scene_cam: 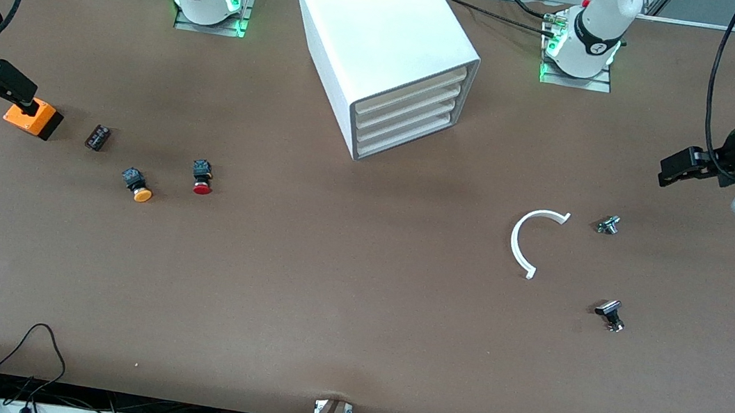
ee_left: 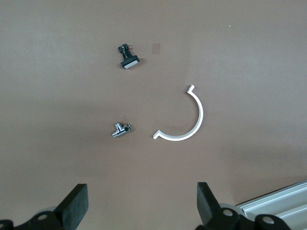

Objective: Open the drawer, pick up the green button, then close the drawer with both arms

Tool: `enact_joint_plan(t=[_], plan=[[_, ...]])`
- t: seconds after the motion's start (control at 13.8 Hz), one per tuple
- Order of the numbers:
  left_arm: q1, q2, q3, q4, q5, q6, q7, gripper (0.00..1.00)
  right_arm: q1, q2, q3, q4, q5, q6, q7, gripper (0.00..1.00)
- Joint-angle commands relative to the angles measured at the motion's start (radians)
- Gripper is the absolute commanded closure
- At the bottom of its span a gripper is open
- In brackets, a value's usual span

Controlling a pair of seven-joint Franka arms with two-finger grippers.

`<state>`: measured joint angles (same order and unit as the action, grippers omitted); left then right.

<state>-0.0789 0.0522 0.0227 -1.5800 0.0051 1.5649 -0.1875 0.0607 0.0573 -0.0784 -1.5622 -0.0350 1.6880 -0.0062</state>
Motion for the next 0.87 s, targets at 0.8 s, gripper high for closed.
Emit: enact_joint_plan(t=[0.8], plan=[[0.001, 0.014, -0.006, 0.029, -0.011, -0.006, 0.006, 0.0, 0.001, -0.007, 0.0, 0.005, 0.01, -0.014, -0.008, 0.0]])
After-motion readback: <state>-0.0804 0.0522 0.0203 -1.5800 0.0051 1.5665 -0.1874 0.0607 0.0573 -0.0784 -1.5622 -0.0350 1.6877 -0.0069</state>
